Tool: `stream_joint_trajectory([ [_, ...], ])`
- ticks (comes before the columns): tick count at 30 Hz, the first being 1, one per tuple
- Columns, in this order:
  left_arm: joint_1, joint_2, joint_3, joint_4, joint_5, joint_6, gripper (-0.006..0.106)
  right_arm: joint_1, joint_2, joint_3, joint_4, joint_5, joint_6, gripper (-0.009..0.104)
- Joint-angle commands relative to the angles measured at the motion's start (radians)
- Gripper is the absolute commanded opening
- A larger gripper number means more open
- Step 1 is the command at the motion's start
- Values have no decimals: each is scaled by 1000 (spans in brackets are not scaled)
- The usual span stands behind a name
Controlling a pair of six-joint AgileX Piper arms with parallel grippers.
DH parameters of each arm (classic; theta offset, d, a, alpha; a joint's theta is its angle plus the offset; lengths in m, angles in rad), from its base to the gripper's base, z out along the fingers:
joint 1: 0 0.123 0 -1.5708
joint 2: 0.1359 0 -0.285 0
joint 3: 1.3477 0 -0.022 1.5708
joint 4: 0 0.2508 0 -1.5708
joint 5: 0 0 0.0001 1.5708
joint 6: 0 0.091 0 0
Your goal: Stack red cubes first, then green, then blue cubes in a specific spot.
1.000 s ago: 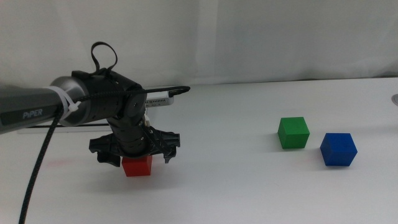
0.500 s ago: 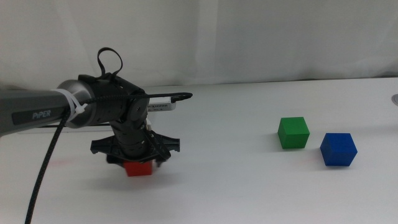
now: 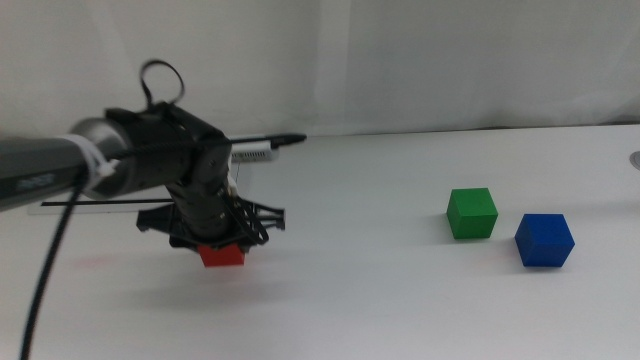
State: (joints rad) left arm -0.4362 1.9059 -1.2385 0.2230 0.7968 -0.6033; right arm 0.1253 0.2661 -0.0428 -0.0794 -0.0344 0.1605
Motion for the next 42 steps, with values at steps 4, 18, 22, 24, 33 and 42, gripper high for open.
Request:
stream_joint_trajectory([
  [4, -48, -120, -5, 6, 23, -14, -3, -6, -2, 6, -5, -5, -3, 103],
  [18, -390, -195, -5, 32, 127, -274, -3, -6, -2, 6, -5, -1, -3, 103],
  [22, -474, -193, -5, 61, 132, -412, -3, -6, -2, 6, -5, -1, -3, 103],
  [24, -512, -193, -5, 61, 129, -442, -3, -6, -2, 6, -5, 1, -3, 103],
  [33, -582, -141, 11, 74, 145, -543, -3, -6, -2, 6, -2, 5, -3, 103],
  [42, -553, -95, 41, 98, 88, -561, -3, -6, -2, 6, -2, 3, -3, 103],
])
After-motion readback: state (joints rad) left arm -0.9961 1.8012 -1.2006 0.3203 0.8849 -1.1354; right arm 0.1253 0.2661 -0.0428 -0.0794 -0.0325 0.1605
